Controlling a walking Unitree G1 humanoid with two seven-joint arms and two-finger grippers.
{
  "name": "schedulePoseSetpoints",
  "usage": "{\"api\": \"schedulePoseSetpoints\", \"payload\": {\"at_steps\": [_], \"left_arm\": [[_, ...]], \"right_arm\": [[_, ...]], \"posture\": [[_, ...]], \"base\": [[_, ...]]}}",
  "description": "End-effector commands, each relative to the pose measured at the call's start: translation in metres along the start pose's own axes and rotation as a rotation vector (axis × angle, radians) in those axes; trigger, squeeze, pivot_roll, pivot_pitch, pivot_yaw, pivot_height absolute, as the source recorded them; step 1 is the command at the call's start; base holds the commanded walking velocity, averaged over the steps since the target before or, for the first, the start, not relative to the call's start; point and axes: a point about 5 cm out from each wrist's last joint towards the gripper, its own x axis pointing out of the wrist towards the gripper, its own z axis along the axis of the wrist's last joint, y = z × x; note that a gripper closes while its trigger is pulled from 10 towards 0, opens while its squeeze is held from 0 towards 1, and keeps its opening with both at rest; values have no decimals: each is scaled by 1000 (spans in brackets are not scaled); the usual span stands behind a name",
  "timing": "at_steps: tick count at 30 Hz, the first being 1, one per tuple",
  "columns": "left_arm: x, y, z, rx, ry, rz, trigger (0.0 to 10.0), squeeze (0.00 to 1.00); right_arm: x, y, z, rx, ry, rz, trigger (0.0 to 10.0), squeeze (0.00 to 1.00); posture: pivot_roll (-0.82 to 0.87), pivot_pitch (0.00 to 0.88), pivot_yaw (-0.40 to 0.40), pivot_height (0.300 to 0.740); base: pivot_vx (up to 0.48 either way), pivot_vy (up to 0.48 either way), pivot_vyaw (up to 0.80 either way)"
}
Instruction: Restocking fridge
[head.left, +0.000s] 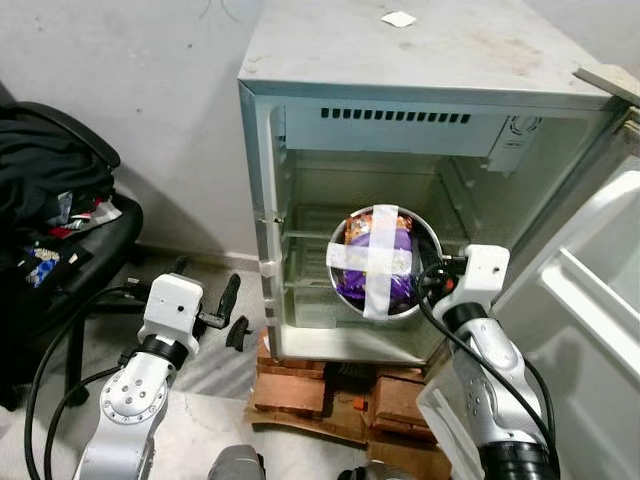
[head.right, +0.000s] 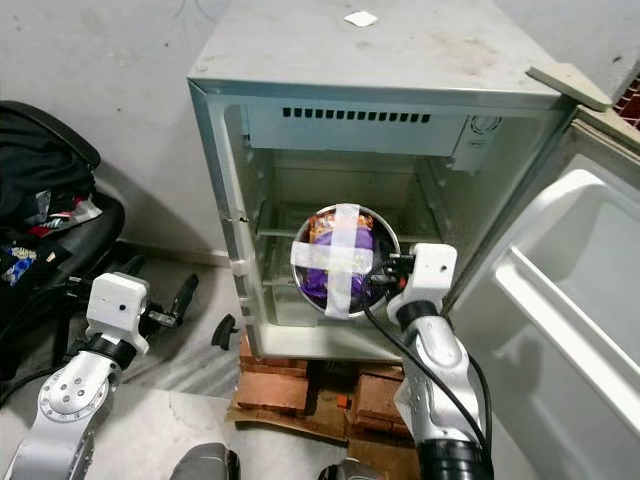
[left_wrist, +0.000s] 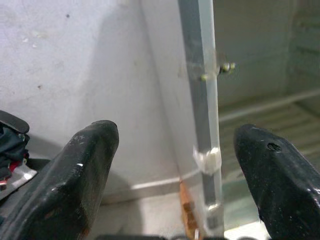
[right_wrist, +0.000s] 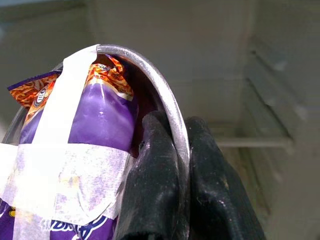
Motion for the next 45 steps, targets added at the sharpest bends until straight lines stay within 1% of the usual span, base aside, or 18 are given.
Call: {"api": "schedulePoseSetpoints", "payload": {"at_steps": [1,5,9,13,20,23,27,33,38,41,45], "left_arm": [[1,1,0,-20,-8,27,10000,0],[0,-3,-1,-53,-9,43,10000,0],[-2,-9,-1,-63,-7,29,10000,0],[-2,-12,0,-71,-8,22,10000,0],[-2,-14,3,-83,-14,22,10000,0],[-1,-14,5,-74,-21,23,10000,0],[2,-14,10,-82,-35,22,10000,0],[8,-12,16,-89,-54,23,10000,0],[7,-17,16,-104,-49,11,10000,0],[3,-21,15,-117,-38,9,10000,0],[2,-22,14,-119,-30,16,10000,0]], "right_arm": [[-1,3,10,-12,-43,10,10000,0],[-4,5,8,-17,-24,14,10000,0],[-1,7,9,-18,-19,21,10000,0],[0,8,9,-18,-17,23,10000,0],[-1,7,10,-12,-20,5,10000,0],[-2,8,11,-16,-25,0,10000,0],[0,5,15,-16,-34,-29,10000,0],[1,5,19,-12,-49,-42,10000,0],[1,9,16,-13,-39,-28,10000,0],[1,9,15,-14,-33,-28,10000,0],[1,9,15,-14,-27,-21,10000,0]], "posture": [[78,0,-30,740],[82,0,-37,740],[87,0,-42,740],[91,0,-41,740],[88,0,-30,740],[80,0,-20,740],[67,0,-3,740],[64,0,-4,740],[65,0,-7,740],[68,0,-12,740],[69,0,-14,740]], "base": [[0,390,0],[0,480,0],[0,480,0],[0,480,0],[0,406,-578],[0,0,0],[0,0,-800],[0,0,-759],[0,0,0],[0,0,0],[0,0,0]]}}
